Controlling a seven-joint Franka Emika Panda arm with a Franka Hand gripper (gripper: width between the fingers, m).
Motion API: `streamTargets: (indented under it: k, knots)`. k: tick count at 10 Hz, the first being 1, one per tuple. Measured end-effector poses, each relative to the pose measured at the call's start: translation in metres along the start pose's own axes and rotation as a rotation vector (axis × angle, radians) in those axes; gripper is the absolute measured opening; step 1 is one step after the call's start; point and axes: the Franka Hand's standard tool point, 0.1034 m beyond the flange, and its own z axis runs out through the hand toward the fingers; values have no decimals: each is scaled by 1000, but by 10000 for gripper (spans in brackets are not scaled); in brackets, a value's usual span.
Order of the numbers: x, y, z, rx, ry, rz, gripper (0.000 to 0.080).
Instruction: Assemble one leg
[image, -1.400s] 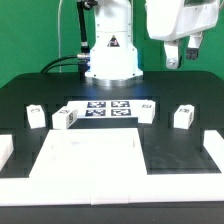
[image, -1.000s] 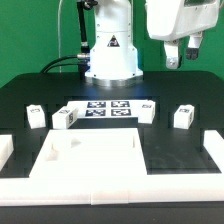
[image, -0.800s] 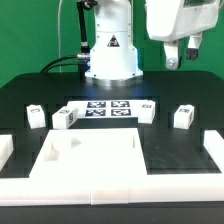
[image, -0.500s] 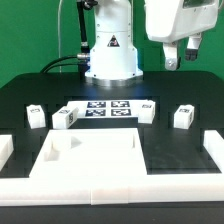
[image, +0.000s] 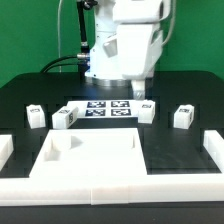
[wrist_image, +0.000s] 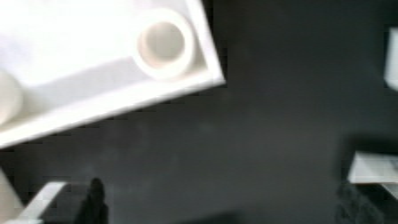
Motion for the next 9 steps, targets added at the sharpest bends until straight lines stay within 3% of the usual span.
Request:
streamTargets:
  k: [1, 5, 6, 7, 9]
  knots:
    - [-3, 8, 3, -2, 2, 0, 650]
    - [-5, 5, 5, 4, 1, -21, 650]
    - [-15, 6, 12, 13, -2, -70, 650]
    - [-37, 13, 24, 24, -4, -149, 650]
    - [-51, 13, 40, 37, -1, -182, 650]
